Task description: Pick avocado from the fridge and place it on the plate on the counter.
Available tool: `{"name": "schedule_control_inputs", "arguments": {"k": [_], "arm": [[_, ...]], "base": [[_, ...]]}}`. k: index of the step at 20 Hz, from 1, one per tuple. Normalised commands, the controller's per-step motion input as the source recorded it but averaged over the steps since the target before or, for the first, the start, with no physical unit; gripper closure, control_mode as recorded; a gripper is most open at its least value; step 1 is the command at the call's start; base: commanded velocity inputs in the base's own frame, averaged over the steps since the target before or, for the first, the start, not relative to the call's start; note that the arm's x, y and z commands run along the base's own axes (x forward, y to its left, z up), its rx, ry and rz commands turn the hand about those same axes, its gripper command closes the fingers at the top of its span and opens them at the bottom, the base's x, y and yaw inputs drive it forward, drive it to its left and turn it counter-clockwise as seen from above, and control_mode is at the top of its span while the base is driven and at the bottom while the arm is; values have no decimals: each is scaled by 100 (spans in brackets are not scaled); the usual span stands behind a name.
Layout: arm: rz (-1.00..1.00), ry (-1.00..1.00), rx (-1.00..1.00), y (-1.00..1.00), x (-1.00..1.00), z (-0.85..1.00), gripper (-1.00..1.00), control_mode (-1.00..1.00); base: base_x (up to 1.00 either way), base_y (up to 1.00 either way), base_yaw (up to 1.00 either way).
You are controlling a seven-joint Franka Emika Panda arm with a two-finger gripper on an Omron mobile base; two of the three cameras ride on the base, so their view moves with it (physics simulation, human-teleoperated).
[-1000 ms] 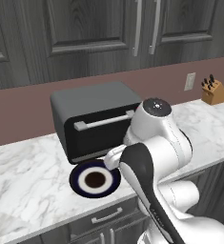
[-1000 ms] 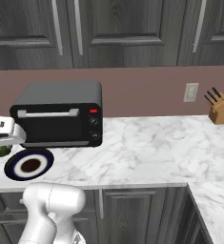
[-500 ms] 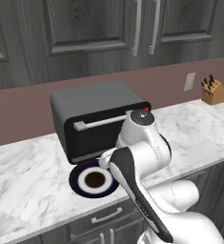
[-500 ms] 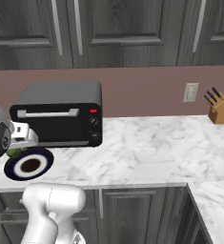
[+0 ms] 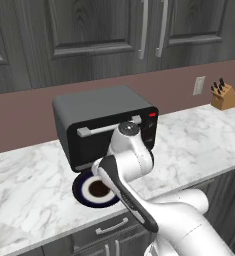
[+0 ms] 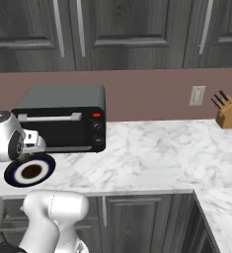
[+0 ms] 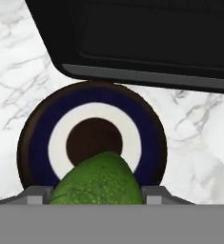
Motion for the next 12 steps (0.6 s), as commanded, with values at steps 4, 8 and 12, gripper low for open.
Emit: {"name": "schedule_control_inputs", "arguments": {"k": [4,8,12], "arm": [[0,7,0,14,32,-58,100,-100],[0,5,-4,11,26,-57,100,-100],[0,0,-4,14,26,-48,100,-100]], "base": [[0,0,0],[0,0,0],[0,0,0]]}}
